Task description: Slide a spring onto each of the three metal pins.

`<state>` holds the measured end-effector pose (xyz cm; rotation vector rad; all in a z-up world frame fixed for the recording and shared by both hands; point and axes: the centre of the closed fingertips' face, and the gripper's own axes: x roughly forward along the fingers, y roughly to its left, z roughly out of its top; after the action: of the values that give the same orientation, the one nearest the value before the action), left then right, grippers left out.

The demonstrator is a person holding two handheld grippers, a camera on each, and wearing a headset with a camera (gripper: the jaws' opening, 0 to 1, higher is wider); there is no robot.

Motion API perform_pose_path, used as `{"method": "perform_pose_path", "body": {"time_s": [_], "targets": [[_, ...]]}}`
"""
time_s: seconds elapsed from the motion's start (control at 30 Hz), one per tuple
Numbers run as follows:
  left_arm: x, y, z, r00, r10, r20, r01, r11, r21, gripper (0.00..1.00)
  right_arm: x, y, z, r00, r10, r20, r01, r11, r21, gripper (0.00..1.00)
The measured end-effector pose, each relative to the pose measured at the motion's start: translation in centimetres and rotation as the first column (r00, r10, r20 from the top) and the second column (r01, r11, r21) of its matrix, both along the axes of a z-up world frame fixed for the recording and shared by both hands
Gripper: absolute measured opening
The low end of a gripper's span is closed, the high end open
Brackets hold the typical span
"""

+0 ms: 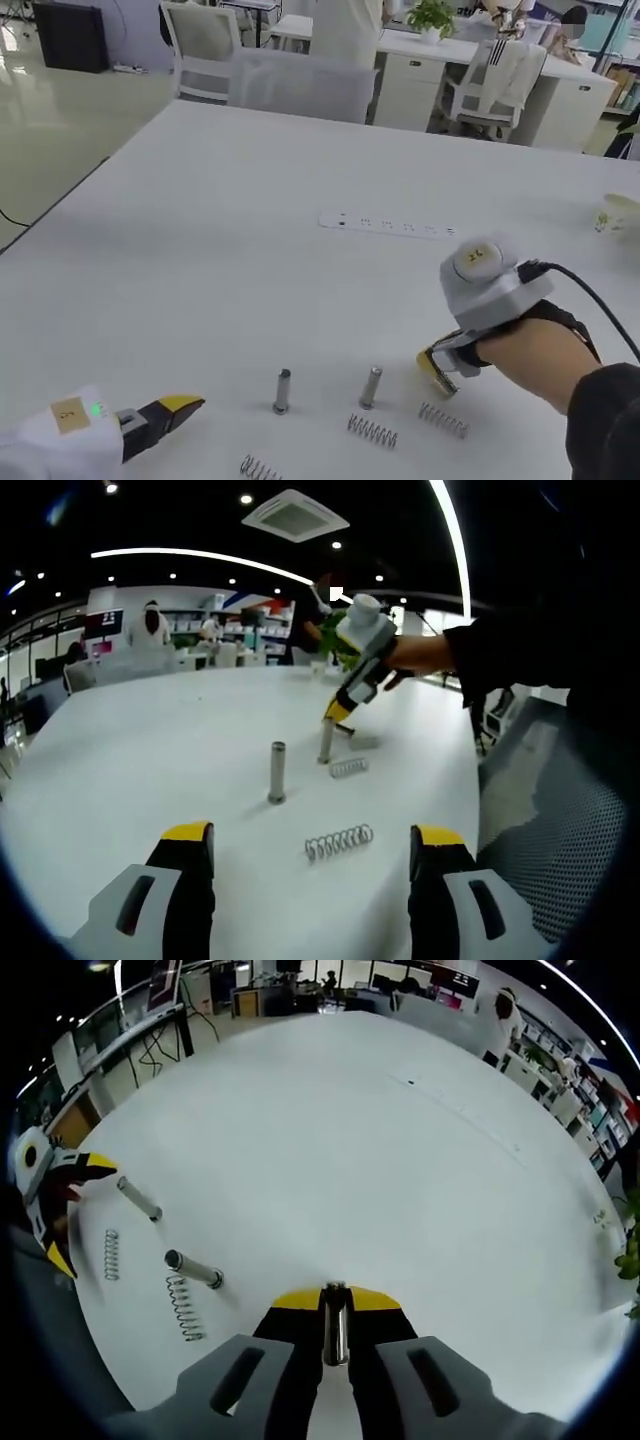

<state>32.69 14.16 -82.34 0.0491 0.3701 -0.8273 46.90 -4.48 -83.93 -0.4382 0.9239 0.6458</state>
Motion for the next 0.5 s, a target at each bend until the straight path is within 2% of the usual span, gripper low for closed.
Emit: {"method": "perform_pose_path", "body": {"time_s": [0.27,0.5], "targets": [[-0.1,-0.4,0.1,1.0,-0.014,0.003,0.014,1.0,0.0,0.76,-1.5,-0.9,1.3,0.999,-0.012,0.033,0.011,0.999,0.031,0.05],[-0.3,-0.6,0.2,1.0,-0.021,0.006,0.021,1.0,0.001,0.75,-2.6,-1.6,1.8,0.998,-0.031,0.055,0.028,0.998,0.051,0.05]]}}
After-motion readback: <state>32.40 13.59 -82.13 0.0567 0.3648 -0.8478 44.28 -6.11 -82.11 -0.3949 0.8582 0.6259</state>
